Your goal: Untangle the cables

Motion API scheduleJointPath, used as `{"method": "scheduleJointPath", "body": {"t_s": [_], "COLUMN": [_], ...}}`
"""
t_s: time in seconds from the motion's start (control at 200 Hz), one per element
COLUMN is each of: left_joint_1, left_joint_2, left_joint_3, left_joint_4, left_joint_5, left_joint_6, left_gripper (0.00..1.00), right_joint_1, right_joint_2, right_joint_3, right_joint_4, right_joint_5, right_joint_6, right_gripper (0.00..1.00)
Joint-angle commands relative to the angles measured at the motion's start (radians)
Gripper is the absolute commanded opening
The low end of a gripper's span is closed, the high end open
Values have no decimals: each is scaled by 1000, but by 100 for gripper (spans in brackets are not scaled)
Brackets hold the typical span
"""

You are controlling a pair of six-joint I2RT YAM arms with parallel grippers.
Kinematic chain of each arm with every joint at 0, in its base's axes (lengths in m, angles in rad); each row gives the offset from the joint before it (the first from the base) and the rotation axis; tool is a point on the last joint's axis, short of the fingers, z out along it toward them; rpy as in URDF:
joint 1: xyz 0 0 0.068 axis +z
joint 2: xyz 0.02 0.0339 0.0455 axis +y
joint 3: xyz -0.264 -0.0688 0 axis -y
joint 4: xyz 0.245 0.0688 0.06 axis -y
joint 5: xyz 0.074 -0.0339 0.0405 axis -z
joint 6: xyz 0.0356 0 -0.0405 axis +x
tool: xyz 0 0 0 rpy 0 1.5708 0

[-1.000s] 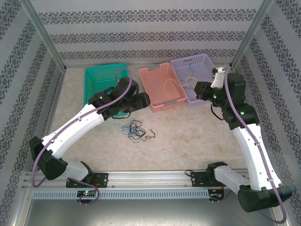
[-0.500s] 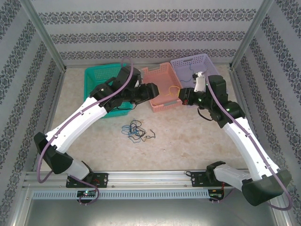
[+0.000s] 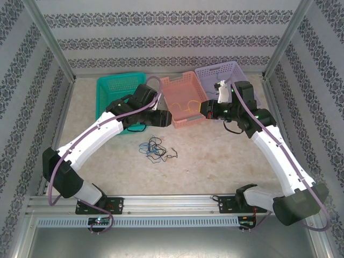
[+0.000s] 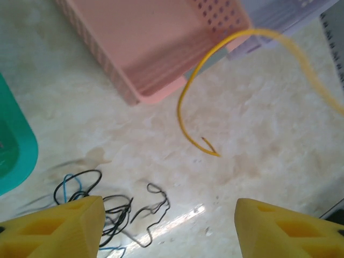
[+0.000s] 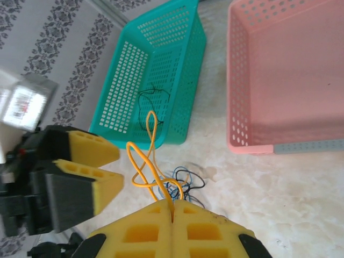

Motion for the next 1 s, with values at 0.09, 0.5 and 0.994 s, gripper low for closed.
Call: {"method": "scheduleJointPath", "body": {"t_s": [0.09, 0.5, 0.994], "left_joint_1": [8, 12, -29], "left_joint_2": [24, 44, -121], "left_joint_3": [-5, -26, -76], "left_joint_4": [111, 212, 234], "left_joint_5": [43, 85, 200], "left_joint_6": [69, 92, 295], "left_gripper": [67, 0, 0], "right_joint_1": [-3, -7, 4], "right_joint_2": [14, 40, 247], "right_joint_3": [23, 28, 121], "right_joint_4": [-40, -70, -207], "right_joint_5": [-95, -191, -277], "right_joint_6": [6, 29, 11], "right_gripper": [0, 0, 0]}}
